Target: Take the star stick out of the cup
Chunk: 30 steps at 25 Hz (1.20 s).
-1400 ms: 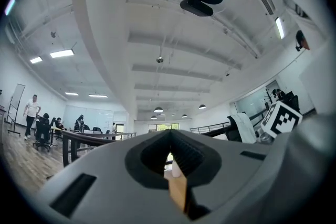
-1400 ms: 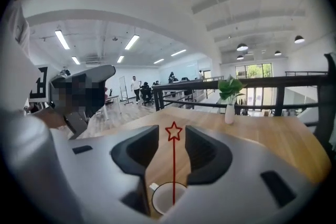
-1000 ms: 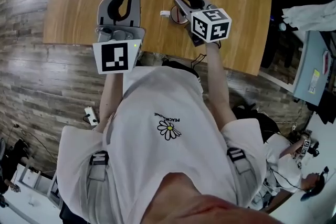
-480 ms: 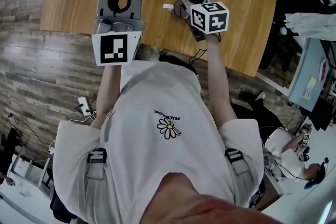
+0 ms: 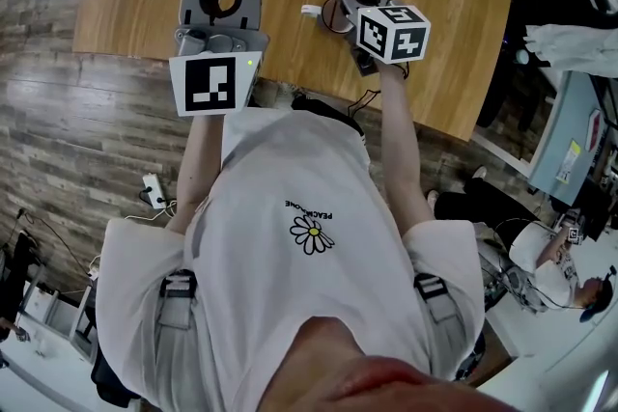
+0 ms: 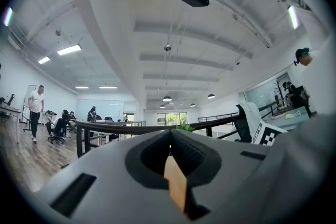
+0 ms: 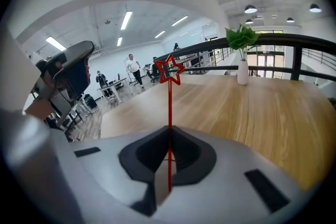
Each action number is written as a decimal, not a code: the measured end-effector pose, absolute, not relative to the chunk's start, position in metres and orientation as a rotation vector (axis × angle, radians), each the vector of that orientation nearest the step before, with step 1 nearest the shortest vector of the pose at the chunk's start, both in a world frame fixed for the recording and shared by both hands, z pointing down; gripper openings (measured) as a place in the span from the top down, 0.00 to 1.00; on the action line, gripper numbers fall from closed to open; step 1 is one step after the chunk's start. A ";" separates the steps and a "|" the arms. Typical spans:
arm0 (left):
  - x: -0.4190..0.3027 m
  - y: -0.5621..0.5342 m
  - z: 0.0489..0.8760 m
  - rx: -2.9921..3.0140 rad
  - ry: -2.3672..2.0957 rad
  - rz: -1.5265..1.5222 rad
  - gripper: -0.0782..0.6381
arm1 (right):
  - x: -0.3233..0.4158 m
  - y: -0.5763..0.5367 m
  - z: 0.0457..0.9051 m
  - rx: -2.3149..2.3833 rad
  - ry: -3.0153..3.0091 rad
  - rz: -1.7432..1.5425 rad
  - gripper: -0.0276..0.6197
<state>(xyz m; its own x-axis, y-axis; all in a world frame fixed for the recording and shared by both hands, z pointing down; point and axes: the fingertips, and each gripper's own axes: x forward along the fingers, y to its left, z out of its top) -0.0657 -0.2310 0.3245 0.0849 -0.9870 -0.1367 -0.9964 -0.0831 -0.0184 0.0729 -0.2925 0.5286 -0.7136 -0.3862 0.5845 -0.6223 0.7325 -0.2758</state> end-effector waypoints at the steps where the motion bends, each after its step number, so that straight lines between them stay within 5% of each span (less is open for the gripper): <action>1: -0.065 -0.232 0.323 -2.232 2.047 0.143 0.87 | 0.074 -0.295 0.523 0.788 -2.451 0.643 0.94; 18: -0.022 -0.248 0.262 -2.348 1.834 0.225 0.87 | 0.116 -0.278 0.269 1.280 -2.964 -0.042 0.94; 30: 0.012 -0.234 0.237 -2.333 1.656 0.298 0.87 | 0.156 -0.227 0.254 1.540 -2.976 -0.207 0.94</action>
